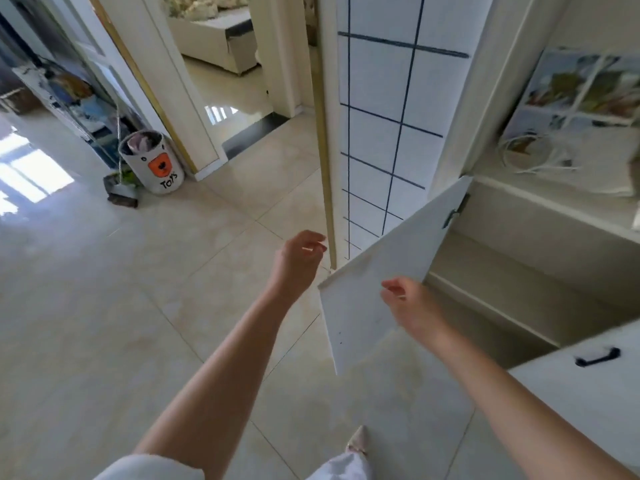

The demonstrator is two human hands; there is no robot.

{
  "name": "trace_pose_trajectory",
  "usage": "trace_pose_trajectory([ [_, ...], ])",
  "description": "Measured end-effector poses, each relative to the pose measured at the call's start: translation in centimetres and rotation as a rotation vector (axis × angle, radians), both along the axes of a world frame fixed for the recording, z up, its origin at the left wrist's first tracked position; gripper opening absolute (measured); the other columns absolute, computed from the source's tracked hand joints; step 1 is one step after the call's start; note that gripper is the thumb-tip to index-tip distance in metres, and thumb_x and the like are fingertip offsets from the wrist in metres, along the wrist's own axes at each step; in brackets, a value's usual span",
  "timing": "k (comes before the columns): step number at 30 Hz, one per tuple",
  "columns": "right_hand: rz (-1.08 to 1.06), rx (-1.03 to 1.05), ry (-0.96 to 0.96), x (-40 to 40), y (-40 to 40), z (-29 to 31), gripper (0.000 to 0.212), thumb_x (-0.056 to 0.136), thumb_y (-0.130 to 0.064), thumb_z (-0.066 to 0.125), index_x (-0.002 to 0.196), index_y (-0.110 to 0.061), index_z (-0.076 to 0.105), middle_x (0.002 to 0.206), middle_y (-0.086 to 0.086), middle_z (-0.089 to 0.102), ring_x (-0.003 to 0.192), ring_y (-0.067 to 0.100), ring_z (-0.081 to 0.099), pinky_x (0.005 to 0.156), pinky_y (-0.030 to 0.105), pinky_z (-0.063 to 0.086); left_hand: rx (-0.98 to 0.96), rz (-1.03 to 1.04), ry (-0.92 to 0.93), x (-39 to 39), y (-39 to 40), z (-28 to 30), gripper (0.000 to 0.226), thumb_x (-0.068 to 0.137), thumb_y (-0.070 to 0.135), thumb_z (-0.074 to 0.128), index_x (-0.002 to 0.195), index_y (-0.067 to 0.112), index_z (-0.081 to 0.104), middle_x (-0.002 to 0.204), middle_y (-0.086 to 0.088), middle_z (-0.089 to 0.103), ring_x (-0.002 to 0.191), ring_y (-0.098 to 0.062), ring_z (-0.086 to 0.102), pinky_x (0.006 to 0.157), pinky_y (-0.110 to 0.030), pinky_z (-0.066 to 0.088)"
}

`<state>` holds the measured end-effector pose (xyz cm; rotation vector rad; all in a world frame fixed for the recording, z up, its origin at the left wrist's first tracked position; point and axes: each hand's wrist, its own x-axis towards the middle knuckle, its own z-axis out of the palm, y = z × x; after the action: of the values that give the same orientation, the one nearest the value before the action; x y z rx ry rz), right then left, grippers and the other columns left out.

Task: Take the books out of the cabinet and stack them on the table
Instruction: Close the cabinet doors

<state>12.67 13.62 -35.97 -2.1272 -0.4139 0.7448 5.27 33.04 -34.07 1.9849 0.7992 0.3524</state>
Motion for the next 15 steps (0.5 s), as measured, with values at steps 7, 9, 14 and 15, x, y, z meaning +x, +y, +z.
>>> trace_pose_trajectory([
  [7, 0.067, -0.051, 0.175, 0.3, 6.2, 0.7, 0.073, 0.089, -0.056, 0.052, 0.143, -0.008, 0.038, 0.138, 0.009, 0.051, 0.124, 0.026, 0.050, 0.094, 0.030, 0.042, -0.279, -0.361, 0.248, 7.3, 2.7, -1.1, 0.020, 0.097, 0.020, 0.056, 0.108, 0.006, 0.065, 0.097, -0.004, 0.070, 0.080, -0.020, 0.067, 0.082, -0.038, 0.056],
  [9, -0.011, -0.043, 0.343, 0.0, 7.3, 0.2, 0.078, 0.084, -0.059, 0.055, 0.142, -0.011, 0.036, 0.133, 0.009, 0.054, 0.115, 0.027, 0.055, 0.090, 0.038, 0.052, -0.244, -0.438, 0.304, 8.2, 2.4, -1.1, 0.021, 0.094, 0.020, 0.062, 0.108, 0.005, 0.067, 0.097, -0.006, 0.070, 0.081, -0.020, 0.066, 0.083, -0.035, 0.058],
  [14, -0.125, -0.038, 0.549, -0.3, 8.7, -0.6, 0.073, 0.082, -0.053, 0.063, 0.138, -0.016, 0.035, 0.121, 0.004, 0.056, 0.102, 0.022, 0.062, 0.080, 0.035, 0.056, -0.093, -0.509, 0.346, 9.4, 2.1, -1.4, 0.013, 0.088, 0.021, 0.070, 0.096, 0.011, 0.071, 0.082, -0.001, 0.070, 0.070, -0.013, 0.069, 0.073, -0.027, 0.060],
  [15, -0.137, -0.027, 0.565, -0.2, 8.8, -0.8, 0.072, 0.081, -0.052, 0.064, 0.136, -0.016, 0.036, 0.119, 0.004, 0.058, 0.100, 0.022, 0.063, 0.082, 0.036, 0.056, -0.086, -0.505, 0.348, 9.6, 2.1, -1.4, 0.011, 0.087, 0.022, 0.072, 0.094, 0.013, 0.071, 0.079, 0.002, 0.070, 0.065, -0.010, 0.068, 0.070, -0.024, 0.060],
])
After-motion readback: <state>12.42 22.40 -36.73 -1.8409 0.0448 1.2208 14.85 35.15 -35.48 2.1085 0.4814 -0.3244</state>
